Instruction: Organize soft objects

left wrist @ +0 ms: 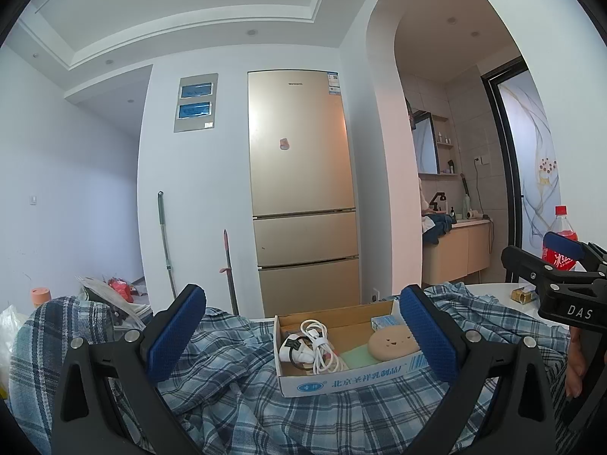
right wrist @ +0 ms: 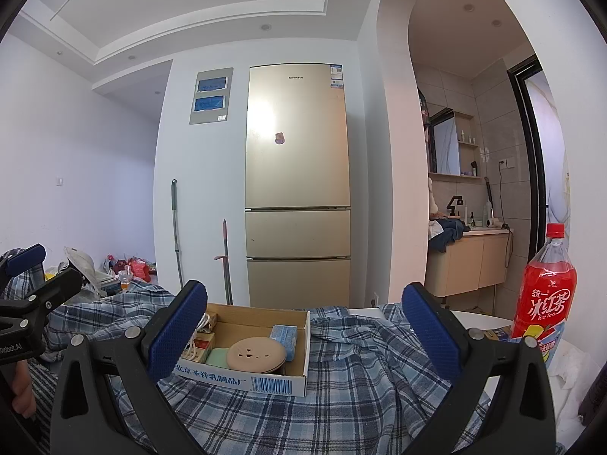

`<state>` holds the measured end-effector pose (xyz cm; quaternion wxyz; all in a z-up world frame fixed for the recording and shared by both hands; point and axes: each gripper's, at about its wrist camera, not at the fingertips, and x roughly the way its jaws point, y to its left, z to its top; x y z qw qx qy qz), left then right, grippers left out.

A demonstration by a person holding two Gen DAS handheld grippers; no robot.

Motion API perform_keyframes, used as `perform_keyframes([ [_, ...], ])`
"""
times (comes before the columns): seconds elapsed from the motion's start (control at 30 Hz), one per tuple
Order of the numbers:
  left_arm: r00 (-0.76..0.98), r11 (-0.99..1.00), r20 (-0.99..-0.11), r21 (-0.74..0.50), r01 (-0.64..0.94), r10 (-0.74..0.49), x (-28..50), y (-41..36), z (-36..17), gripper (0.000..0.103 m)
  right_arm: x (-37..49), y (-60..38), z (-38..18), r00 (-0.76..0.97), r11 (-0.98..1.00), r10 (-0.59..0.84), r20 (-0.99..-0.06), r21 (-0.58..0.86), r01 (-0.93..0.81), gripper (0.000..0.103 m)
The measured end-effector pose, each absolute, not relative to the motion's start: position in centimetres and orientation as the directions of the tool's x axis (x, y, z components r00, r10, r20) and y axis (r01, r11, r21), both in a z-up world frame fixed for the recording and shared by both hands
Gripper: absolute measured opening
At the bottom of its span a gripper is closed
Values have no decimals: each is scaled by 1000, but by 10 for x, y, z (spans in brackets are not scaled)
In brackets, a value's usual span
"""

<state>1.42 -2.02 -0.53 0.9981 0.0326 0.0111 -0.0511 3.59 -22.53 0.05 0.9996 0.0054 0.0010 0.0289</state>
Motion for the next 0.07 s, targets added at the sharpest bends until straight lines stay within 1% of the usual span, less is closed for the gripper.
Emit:
perform_keyframes([
  [0.07,995,993,-25,64,103,-102,14,-20,-5,103,36,-225,1,998,998,57,-2,11,-57,103],
])
